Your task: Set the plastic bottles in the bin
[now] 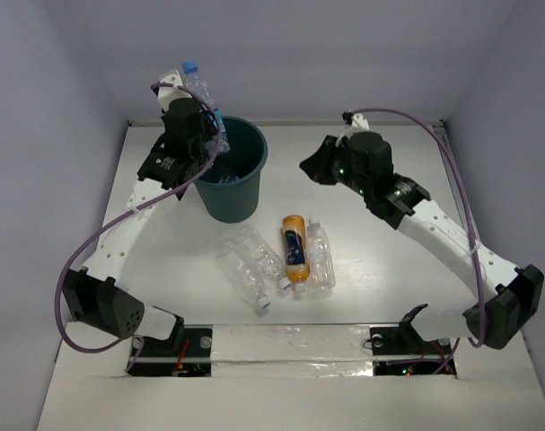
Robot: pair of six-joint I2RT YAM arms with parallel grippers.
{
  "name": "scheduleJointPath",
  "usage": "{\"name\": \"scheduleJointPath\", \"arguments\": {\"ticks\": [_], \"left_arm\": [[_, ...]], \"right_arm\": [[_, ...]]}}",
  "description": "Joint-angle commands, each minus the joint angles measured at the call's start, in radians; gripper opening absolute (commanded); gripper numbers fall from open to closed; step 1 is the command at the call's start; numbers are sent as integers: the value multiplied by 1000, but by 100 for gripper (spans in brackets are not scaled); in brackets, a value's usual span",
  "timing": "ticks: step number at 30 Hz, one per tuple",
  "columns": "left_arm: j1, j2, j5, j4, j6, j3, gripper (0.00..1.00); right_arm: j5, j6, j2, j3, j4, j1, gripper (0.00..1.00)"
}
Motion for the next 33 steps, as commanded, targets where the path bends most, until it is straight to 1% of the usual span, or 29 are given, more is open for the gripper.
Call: {"name": "scheduleJointPath", "arguments": {"ticks": [1,2,3,4,5,6,7,8,9,10,11,13,14,15,16,17,18,19,20,21,22,23,24,25,27,30,31,32,33], "left_arm": [[-25,-2,-86,117,49,-42,29],[-38,-2,-90,116,46,-55,35],[-39,-9,-102,120,44,-76,50],[-48,-12,-102,122,44,-85,58],[-48,-18,-102,120,41,-90,66],[-48,-31,-100,114,38,-84,76],[-48,-37,-99,91,33,-76,79],[-48,-46,-97,77,27,-66,82],[-57,-60,-90,64,24,-38,84],[-57,-69,-85,23,21,-20,85],[-57,-77,-79,-5,15,2,85],[-57,-115,-39,-106,-28,51,83],[-68,-136,-15,-136,-48,51,80],[-77,-191,46,-159,-68,18,78],[-98,-222,73,-200,-111,-12,75],[-109,-251,96,-226,-137,-50,74],[-120,-317,142,-254,-170,-134,73],[-131,-353,168,-301,-204,-182,71],[-153,-386,194,-323,-282,-240,69],[-166,-455,249,-340,-322,-353,68],[-180,-488,271,-379,-364,-404,67],[-204,-515,292,-403,-448,-461,67],[-204,-567,346,-420,-483,-565,67],[-219,-595,369,-436,-514,-611,67],[-239,-664,397,-435,-597,-744,69],[-240,-703,427,-418,-634,-846,77],[-240,-697,427,-400,-636,-857,81],[-240,-684,427,-385,-633,-865,82],[-240,-652,468,-363,-628,-881,84]], "right_arm": [[48,-63,-47,-158,-22,6,20],[52,-66,-52,-181,-43,6,33],[52,-64,-59,-206,-71,6,39],[45,-63,-62,-256,-77,6,52],[20,-60,-61,-280,-83,6,57],[15,-55,-59,-301,-88,6,62],[18,-41,-55,-318,-92,6,66],[28,-35,-55,-352,-94,6,73],[49,-33,-52,-366,-103,6,75],[60,-24,-46,-373,-112,6,76],[81,-21,-44,-389,-132,6,79],[86,-18,-47,-412,-140,6,82],[81,-20,-55,-424,-138,6,86],[62,-23,-56,-454,-131,6,88],[51,-27,-55,-468,-126,6,89],[42,-29,-41,-479,-126,6,92],[32,-30,-35,-500,-123,-3,92],[23,-35,-30,-511,-119,-3,92],[11,-40,-24,-520,-108,-3,92],[-17,-43,-10,-528,-93,-3,92],[-23,-47,-1,-533,-89,-3,92],[-24,-50,8,-533,-88,-3,92],[-20,-52,17,-531,-83,-3,92],[-15,-52,34,-533,-82,-3,92],[-17,-55,51,-528,-76,-14,90],[-15,-58,89,-511,-66,-25,86],[-15,-60,99,-507,-65,-25,86],[-15,-63,121,-502,-63,-34,84],[1,-66,132,-493,-60,-34,84]]}}
